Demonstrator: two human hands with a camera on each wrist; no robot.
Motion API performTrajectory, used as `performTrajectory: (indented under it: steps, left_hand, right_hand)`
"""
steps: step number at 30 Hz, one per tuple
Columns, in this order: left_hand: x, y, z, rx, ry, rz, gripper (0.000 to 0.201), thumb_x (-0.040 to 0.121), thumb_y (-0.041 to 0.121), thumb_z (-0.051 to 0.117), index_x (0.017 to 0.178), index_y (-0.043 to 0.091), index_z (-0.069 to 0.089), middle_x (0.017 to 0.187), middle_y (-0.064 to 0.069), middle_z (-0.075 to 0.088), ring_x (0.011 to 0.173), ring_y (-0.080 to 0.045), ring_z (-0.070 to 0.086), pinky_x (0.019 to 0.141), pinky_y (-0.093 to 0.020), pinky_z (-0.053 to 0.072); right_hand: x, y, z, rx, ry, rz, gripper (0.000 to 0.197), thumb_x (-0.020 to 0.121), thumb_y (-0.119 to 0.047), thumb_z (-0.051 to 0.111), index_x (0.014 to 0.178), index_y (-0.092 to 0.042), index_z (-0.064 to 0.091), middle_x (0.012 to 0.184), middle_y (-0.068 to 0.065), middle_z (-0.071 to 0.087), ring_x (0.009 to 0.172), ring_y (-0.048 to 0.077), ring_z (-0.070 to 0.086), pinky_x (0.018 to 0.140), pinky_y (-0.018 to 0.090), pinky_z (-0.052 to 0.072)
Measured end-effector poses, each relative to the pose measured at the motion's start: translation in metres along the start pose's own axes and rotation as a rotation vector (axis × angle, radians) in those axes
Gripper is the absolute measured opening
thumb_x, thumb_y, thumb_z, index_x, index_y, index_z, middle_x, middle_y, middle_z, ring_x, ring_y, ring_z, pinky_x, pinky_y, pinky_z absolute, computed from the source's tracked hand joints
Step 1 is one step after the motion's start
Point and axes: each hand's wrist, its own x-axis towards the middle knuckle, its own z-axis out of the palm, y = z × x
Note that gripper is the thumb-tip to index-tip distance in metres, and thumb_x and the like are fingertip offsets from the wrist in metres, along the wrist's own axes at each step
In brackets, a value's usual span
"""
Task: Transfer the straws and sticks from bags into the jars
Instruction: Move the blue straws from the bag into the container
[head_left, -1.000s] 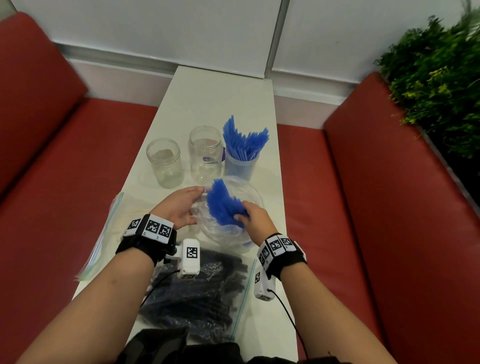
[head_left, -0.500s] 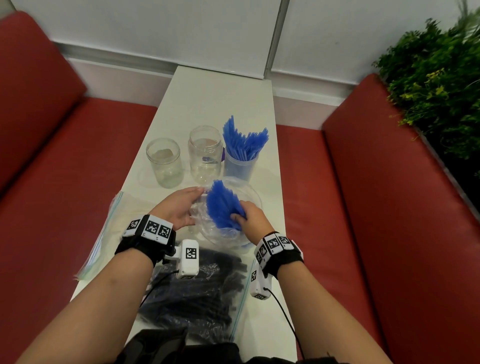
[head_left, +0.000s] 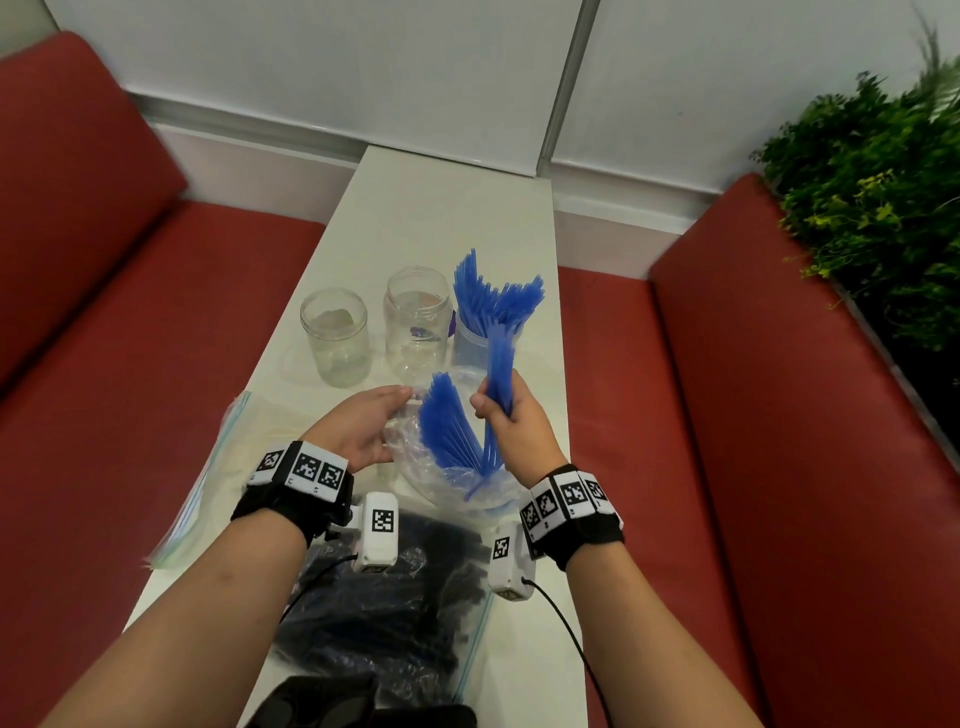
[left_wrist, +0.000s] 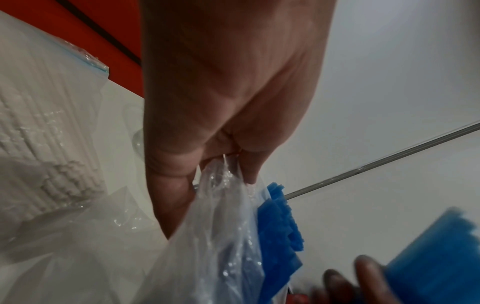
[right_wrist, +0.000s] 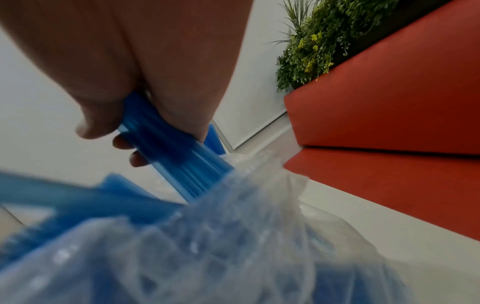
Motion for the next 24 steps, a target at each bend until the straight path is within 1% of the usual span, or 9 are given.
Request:
performTrajectory:
  steps: [1, 3, 5, 7, 13, 17, 19, 22, 24]
  left_hand:
    - [0.001, 0.000, -0.001, -0.007, 0.000, -0.002, 0.025, 0.106, 0.025, 0.049, 0.115, 0.015, 0.070, 0.096, -0.004, 0.079, 0.084, -0.026, 0.077, 0.073, -0.045, 0.062]
    - [0.002, -0.001, -0.002, -0.019, -0.002, -0.003, 0.025, 0.106, 0.025, 0.050, 0.115, 0.015, 0.070, 0.095, -0.004, 0.079, 0.083, -0.026, 0.077, 0.070, -0.045, 0.062]
    - [0.002, 0.000, -0.003, -0.020, 0.000, -0.002, 0.025, 0.107, 0.025, 0.049, 0.114, 0.015, 0.071, 0.093, -0.003, 0.078, 0.080, -0.025, 0.076, 0.066, -0.042, 0.061]
    - [0.003, 0.001, -0.003, -0.014, 0.006, -0.004, 0.024, 0.106, 0.025, 0.050, 0.112, 0.015, 0.071, 0.091, -0.003, 0.078, 0.077, -0.024, 0.076, 0.064, -0.041, 0.061]
    - [0.009, 0.000, -0.007, -0.019, 0.022, -0.018, 0.023, 0.105, 0.026, 0.052, 0.110, 0.016, 0.072, 0.090, -0.003, 0.078, 0.076, -0.024, 0.076, 0.065, -0.041, 0.061]
    - [0.012, 0.002, -0.007, -0.028, 0.033, -0.027, 0.022, 0.105, 0.025, 0.053, 0.112, 0.015, 0.071, 0.098, -0.006, 0.076, 0.077, -0.025, 0.076, 0.063, -0.041, 0.061]
    - [0.013, 0.001, -0.007, -0.025, 0.035, -0.028, 0.022, 0.105, 0.026, 0.054, 0.111, 0.015, 0.072, 0.098, -0.006, 0.077, 0.076, -0.026, 0.076, 0.063, -0.041, 0.061]
    - [0.016, 0.001, -0.007, -0.028, 0.031, -0.035, 0.023, 0.105, 0.026, 0.053, 0.109, 0.016, 0.073, 0.090, -0.003, 0.078, 0.075, -0.025, 0.076, 0.063, -0.040, 0.060]
    - [0.017, 0.002, -0.006, -0.034, 0.026, -0.034, 0.023, 0.105, 0.026, 0.053, 0.110, 0.015, 0.072, 0.091, -0.003, 0.078, 0.077, -0.026, 0.077, 0.065, -0.042, 0.061]
  right_hand:
    - [0.002, -0.003, -0.001, 0.013, 0.029, -0.026, 0.008, 0.100, -0.019, 0.058, 0.097, -0.026, 0.053, 0.082, -0.014, 0.058, 0.076, 0.002, 0.055, 0.076, 0.014, 0.046]
    - [0.004, -0.005, 0.000, 0.030, 0.082, -0.066, 0.008, 0.100, -0.020, 0.058, 0.099, -0.026, 0.053, 0.079, -0.018, 0.057, 0.076, 0.002, 0.056, 0.075, 0.014, 0.047]
    - [0.004, -0.005, 0.002, 0.047, 0.098, -0.066, 0.007, 0.100, -0.019, 0.058, 0.100, -0.023, 0.053, 0.083, -0.011, 0.058, 0.079, 0.009, 0.059, 0.078, 0.019, 0.049]
    - [0.004, -0.005, 0.003, 0.074, 0.089, -0.057, 0.008, 0.100, -0.016, 0.058, 0.100, -0.023, 0.052, 0.083, -0.005, 0.057, 0.078, 0.009, 0.059, 0.078, 0.018, 0.048]
    - [0.023, -0.020, -0.010, 0.141, 0.165, -0.111, 0.006, 0.099, -0.018, 0.060, 0.102, -0.020, 0.055, 0.083, -0.006, 0.059, 0.073, 0.002, 0.058, 0.073, 0.014, 0.048]
    - [0.025, -0.020, -0.007, 0.086, 0.052, -0.048, 0.008, 0.099, -0.014, 0.060, 0.100, -0.020, 0.055, 0.083, -0.001, 0.060, 0.074, 0.005, 0.059, 0.076, 0.020, 0.049]
    - [0.028, -0.024, -0.009, 0.124, 0.062, -0.070, 0.007, 0.098, -0.016, 0.061, 0.099, -0.019, 0.056, 0.083, -0.002, 0.061, 0.075, 0.005, 0.061, 0.076, 0.019, 0.050]
    - [0.035, -0.028, -0.015, 0.219, 0.131, -0.124, 0.008, 0.095, -0.019, 0.065, 0.096, -0.017, 0.058, 0.081, -0.004, 0.065, 0.077, 0.007, 0.064, 0.077, 0.016, 0.051]
    - [0.036, -0.023, -0.013, 0.193, 0.100, -0.050, 0.011, 0.092, -0.015, 0.069, 0.094, -0.015, 0.058, 0.080, -0.001, 0.064, 0.077, 0.009, 0.063, 0.076, 0.017, 0.051]
